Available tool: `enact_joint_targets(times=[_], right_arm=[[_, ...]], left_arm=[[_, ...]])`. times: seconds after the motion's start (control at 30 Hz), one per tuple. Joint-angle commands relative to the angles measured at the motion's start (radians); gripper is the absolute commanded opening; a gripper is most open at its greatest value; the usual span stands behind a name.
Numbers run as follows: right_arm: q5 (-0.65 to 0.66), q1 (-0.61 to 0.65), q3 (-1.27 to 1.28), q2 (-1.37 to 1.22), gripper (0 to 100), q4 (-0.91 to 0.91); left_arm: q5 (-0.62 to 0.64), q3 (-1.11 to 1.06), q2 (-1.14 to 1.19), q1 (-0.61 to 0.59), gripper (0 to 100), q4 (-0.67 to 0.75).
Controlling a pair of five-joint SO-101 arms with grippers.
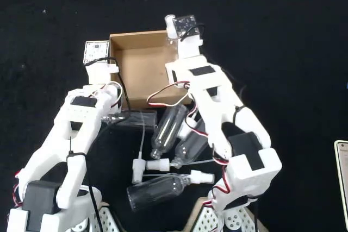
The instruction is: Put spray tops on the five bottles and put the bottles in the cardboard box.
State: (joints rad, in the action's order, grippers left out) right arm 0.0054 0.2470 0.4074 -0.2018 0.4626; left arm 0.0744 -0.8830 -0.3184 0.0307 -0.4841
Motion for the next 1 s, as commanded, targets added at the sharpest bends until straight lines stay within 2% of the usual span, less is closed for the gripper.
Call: enact_joint_targets(times=[0.0, 0.97], right_arm=[[0.003, -0.018, -0.053, 0.004, 1.0, -0.037], [-0.002, -0.015, -0.131, -0.091, 1.0, -0.072]], left_arm=[[0.005, 0.013, -0.04, -0.002, 7, 0.014], [0.005, 0.015, -0.038, -0.001, 7, 0.014]])
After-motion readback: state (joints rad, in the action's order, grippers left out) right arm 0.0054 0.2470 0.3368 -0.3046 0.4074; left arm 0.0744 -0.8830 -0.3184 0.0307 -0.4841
